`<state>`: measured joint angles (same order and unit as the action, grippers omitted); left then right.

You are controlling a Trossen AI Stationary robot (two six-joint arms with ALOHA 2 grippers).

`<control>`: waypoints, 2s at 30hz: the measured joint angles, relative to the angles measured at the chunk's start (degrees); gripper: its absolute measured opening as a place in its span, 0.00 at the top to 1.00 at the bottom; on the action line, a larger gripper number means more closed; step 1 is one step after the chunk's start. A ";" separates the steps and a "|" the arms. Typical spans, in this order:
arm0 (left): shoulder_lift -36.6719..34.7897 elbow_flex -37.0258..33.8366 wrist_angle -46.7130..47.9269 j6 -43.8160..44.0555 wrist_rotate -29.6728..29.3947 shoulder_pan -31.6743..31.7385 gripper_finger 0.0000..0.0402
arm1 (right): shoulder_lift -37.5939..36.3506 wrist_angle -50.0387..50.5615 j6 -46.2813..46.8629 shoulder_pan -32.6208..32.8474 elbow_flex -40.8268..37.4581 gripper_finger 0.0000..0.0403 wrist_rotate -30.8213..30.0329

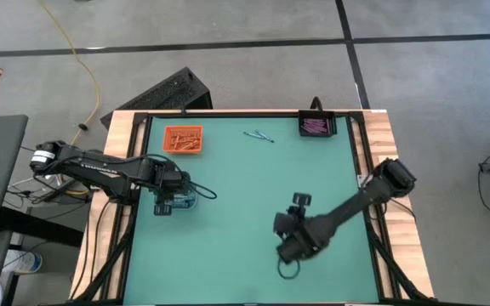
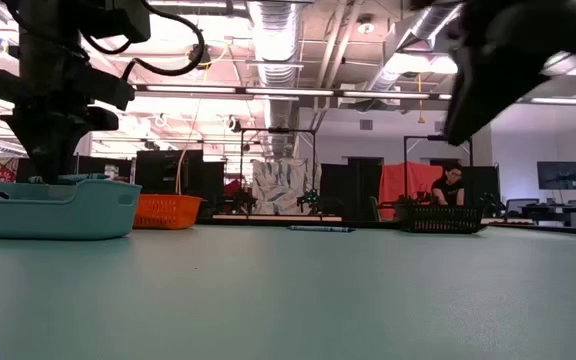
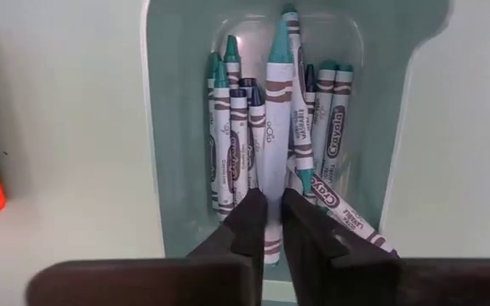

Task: Sort crayons
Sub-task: Put the blue crayon into the blue bin

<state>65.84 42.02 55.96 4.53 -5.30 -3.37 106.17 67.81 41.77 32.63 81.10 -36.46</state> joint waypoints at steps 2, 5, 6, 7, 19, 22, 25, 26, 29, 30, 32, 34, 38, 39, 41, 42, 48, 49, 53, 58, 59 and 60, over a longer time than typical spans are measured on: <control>0.00 0.00 0.00 0.09 -0.06 0.01 0.90 | 0.00 -0.06 -3.23 -2.84 -0.01 0.70 -0.91; 0.00 0.00 0.00 0.28 -0.28 0.01 0.81 | 0.00 -0.95 -7.77 -7.89 0.00 0.70 -2.73; 0.00 0.00 0.00 0.48 -0.54 0.01 0.78 | 0.00 -1.42 -9.12 -10.01 -0.02 0.70 -2.71; 0.00 0.00 0.00 0.50 -0.59 0.01 0.75 | 0.00 -1.72 -10.35 -11.99 -0.01 0.70 -2.42; 0.02 4.40 -7.40 4.42 -0.57 -0.32 0.63 | -0.15 -10.93 -33.86 -34.44 -0.02 0.66 10.88; 0.02 4.70 -14.66 3.49 -0.53 -1.68 0.63 | -0.17 -14.02 -40.06 -40.83 -0.02 0.62 17.06; 0.02 4.70 -22.96 1.96 -0.61 -3.30 0.63 | -0.17 -16.58 -45.80 -47.35 -0.02 0.59 25.24; 0.02 4.70 -25.92 1.45 -0.67 -3.74 0.62 | -0.17 -16.96 -47.53 -49.49 -0.02 0.58 27.43; 0.02 4.72 -32.75 -0.13 -1.64 -5.15 0.62 | -0.17 -17.73 -51.05 -55.46 -0.02 0.58 31.37; 0.02 4.72 -34.46 -0.76 -2.39 -5.58 0.62 | -0.16 -18.17 -51.91 -57.30 -0.02 0.59 32.30; 0.53 4.72 -37.71 -2.08 -4.46 -6.43 0.62 | -0.11 -19.67 -53.24 -60.56 -0.02 0.60 33.71; 1.44 4.72 -40.08 -3.24 -6.64 -6.96 0.62 | -0.07 -21.93 -54.14 -63.13 -0.02 0.61 35.22; 5.39 4.72 -44.13 -5.54 -8.92 -7.13 0.62 | -0.06 -30.71 -54.29 -65.82 -1.58 0.63 38.03; 6.76 4.72 -44.86 -6.14 -8.94 -7.12 0.62 | -0.04 -32.81 -54.29 -66.13 -2.27 0.63 39.20; 9.44 4.72 -47.05 -7.46 -8.94 -6.94 0.62 | 0.59 -36.02 -54.28 -66.52 -3.17 0.64 41.50; 10.63 4.72 -47.22 -8.10 -8.92 -6.94 0.62 | 1.44 -37.42 -54.26 -66.46 -3.15 0.64 42.42; 16.60 4.72 -50.97 -9.74 -8.66 -6.94 0.62 | 7.65 -36.62 -53.96 -66.69 -1.19 0.64 42.74; 17.08 4.72 -51.49 -9.76 -8.64 -6.92 0.62 | 8.59 -36.31 -53.86 -66.93 -0.60 0.64 42.69; 17.81 4.72 -52.87 -9.44 -7.94 -6.94 0.62 | 10.56 -36.40 -53.54 -68.15 0.07 0.64 42.32; 17.79 4.72 -53.91 -9.38 -6.93 -6.94 0.62 | 12.22 -33.75 -54.31 -68.34 0.22 0.64 39.67; 17.77 4.72 -54.43 -9.39 -6.93 -6.94 0.62 | 12.54 -33.31 -54.35 -68.36 0.22 0.64 39.67; 17.77 4.72 -54.93 -9.51 -6.91 -6.94 0.62 | 12.91 -33.12 -54.41 -68.40 0.35 0.64 39.67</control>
<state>83.61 46.74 1.03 -4.97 -12.21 -10.31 119.08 34.69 -12.64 -35.77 81.45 3.20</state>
